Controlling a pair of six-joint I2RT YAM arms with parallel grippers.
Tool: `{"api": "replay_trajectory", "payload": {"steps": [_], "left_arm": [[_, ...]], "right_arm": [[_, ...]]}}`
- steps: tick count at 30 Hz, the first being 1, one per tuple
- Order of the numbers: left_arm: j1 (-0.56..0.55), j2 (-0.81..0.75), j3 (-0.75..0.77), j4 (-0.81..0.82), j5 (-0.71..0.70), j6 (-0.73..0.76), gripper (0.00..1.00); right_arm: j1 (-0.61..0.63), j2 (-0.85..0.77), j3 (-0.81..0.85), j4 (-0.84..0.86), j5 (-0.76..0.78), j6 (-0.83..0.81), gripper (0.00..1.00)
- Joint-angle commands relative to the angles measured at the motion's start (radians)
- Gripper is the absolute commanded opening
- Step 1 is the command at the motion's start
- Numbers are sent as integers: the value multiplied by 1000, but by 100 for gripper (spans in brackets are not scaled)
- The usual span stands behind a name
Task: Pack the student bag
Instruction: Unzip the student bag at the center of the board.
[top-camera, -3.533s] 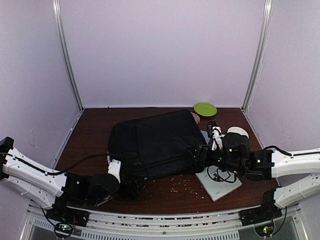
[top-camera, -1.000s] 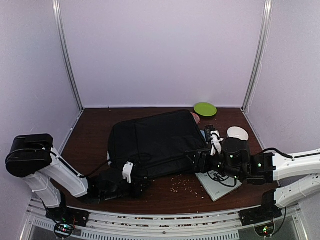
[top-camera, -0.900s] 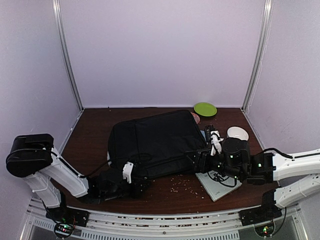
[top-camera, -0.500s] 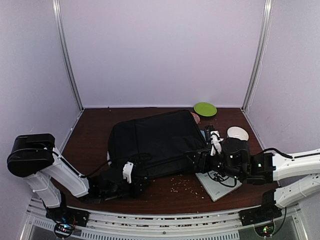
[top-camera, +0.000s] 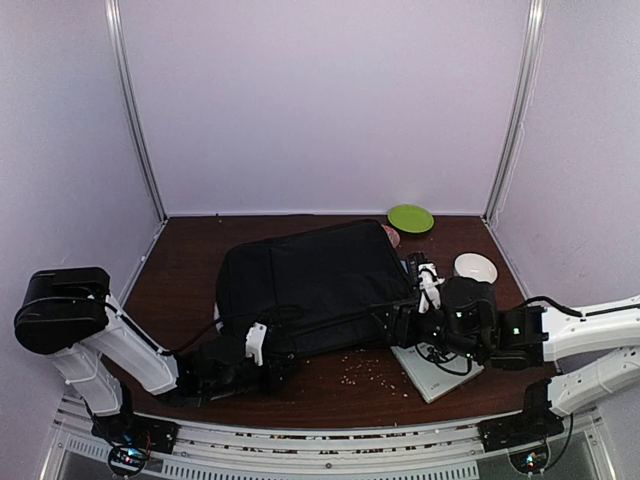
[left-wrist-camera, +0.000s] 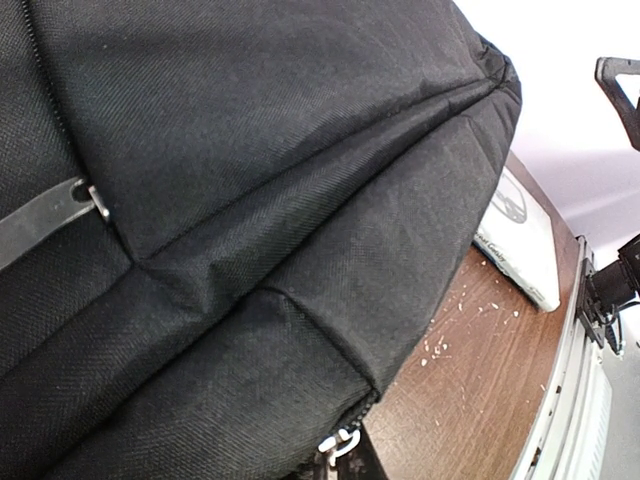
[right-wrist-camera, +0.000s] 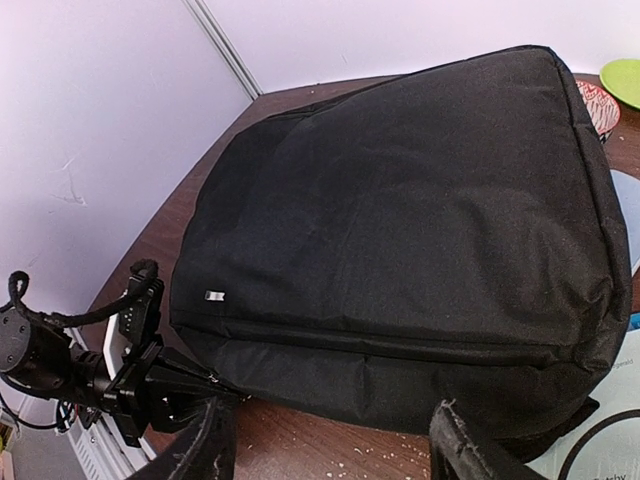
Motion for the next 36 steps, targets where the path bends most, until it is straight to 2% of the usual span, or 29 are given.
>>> {"api": "replay_trajectory", "payload": {"steps": [1, 8, 14, 24, 29, 36], "left_arm": [[12, 10, 9, 67, 1, -4, 1], [12, 8, -7, 62, -13, -34, 0], [11, -5, -7, 16, -24, -58, 0], [11, -45, 27, -146, -41, -75, 0], [11, -69, 46, -210, -34, -54, 0], [11, -112, 59, -295, -32, -23, 0]], "right_arm": [[6, 14, 15, 18, -16, 21, 66], [5, 32, -9, 61, -63, 81, 66], [7, 109, -17, 116, -149, 233, 67], [9, 217, -79, 164, -138, 608, 70], [9, 255, -85, 166, -112, 696, 70], [-28, 335, -89, 261, -106, 772, 67]]}}
